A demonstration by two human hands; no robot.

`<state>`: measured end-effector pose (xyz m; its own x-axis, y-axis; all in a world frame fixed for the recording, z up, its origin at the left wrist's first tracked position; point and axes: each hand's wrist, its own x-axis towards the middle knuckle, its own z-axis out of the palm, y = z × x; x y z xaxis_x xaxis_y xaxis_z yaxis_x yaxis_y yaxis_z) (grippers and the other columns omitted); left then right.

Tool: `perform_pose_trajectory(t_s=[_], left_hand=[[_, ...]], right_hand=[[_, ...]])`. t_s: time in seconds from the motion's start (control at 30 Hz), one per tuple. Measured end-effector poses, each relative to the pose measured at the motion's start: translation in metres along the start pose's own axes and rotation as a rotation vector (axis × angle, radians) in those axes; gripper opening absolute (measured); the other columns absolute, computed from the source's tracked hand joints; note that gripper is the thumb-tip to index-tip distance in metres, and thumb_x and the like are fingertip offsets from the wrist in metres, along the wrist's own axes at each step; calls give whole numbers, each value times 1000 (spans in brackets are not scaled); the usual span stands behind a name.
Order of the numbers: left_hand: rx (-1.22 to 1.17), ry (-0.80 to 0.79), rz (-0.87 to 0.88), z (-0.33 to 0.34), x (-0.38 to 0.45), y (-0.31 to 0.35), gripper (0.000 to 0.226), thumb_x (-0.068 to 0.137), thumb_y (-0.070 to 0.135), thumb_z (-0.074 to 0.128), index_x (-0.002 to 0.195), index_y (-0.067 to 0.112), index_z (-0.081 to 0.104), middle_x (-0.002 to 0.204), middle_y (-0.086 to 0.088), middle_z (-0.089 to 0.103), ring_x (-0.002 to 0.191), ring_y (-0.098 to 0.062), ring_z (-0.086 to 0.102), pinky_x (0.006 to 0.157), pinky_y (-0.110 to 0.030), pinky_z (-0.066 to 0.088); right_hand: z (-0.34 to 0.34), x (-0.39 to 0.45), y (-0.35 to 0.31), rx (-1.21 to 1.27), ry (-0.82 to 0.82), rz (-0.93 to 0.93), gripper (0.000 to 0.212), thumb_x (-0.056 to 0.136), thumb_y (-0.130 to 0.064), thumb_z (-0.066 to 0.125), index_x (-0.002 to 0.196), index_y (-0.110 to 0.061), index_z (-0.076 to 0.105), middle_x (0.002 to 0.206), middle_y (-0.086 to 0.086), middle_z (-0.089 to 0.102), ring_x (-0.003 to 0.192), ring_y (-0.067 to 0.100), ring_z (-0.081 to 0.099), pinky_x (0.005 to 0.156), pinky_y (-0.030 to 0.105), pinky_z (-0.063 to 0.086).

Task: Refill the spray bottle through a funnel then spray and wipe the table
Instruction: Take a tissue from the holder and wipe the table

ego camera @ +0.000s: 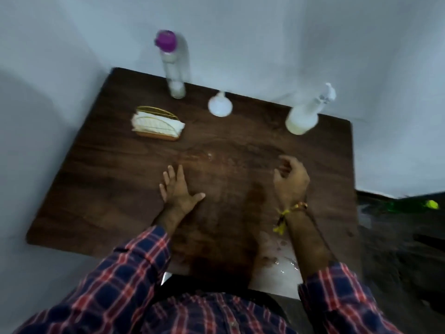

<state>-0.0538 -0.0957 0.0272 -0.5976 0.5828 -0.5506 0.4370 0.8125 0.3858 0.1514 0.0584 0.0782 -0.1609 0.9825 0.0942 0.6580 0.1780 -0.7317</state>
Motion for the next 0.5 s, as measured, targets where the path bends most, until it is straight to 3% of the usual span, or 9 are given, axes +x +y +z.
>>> perform_pose_trajectory(t_s=[0.07, 0.13, 0.2, 0.27, 0.4, 0.5], left_hand=[[41, 76, -82, -16, 2, -45, 123, 74, 54, 78, 157, 19, -6, 164, -12, -18, 151, -31, -15, 121, -54, -5], [76, 19, -160, -30, 2, -80, 133, 68, 67, 75, 156, 20, -13, 162, -13, -24, 149, -34, -20, 118, -57, -9], [86, -43, -178, -35, 7, -105, 145, 59, 77, 74, 153, 23, -23, 159, -13, -30, 147, -37, -24, 115, -61, -11], [105, -87, -143, -33, 12, -115, 151, 53, 83, 71, 149, 26, -31, 156, -12, -37, 145, -37, -30, 115, -63, -13], [114, -169, -117, -28, 22, -121, 153, 54, 88, 64, 144, 23, -40, 149, -14, -47, 139, -40, -39, 110, -66, -16], [124, -168, -110, -28, 26, -123, 152, 54, 89, 63, 142, 23, -42, 149, -14, -47, 138, -42, -40, 109, -67, -17]], right_hand=[[25, -18, -12, 11, -86, -2, 28, 76, 3, 73, 103, -7, 73, 93, 13, 70, 78, 26, 69, 77, 34, 57], [49, -31, -33, 22, -182, 6, 21, 80, -4, 75, 100, -7, 75, 93, 12, 72, 80, 25, 70, 76, 25, 52], [75, -36, -63, 58, -237, -46, 17, 82, -10, 75, 99, -8, 76, 92, 8, 74, 81, 21, 70, 79, 28, 55], [98, -30, -93, 66, -266, -88, 16, 83, -15, 74, 99, -11, 77, 92, 6, 75, 84, 19, 71, 84, 31, 56], [147, 3, -139, 43, -326, 38, 20, 87, -23, 72, 102, -12, 78, 99, 3, 76, 95, 15, 70, 85, 19, 47], [173, 28, -157, 22, -362, 95, 24, 91, -25, 67, 107, -11, 76, 107, 7, 75, 106, 22, 68, 89, 24, 47]])
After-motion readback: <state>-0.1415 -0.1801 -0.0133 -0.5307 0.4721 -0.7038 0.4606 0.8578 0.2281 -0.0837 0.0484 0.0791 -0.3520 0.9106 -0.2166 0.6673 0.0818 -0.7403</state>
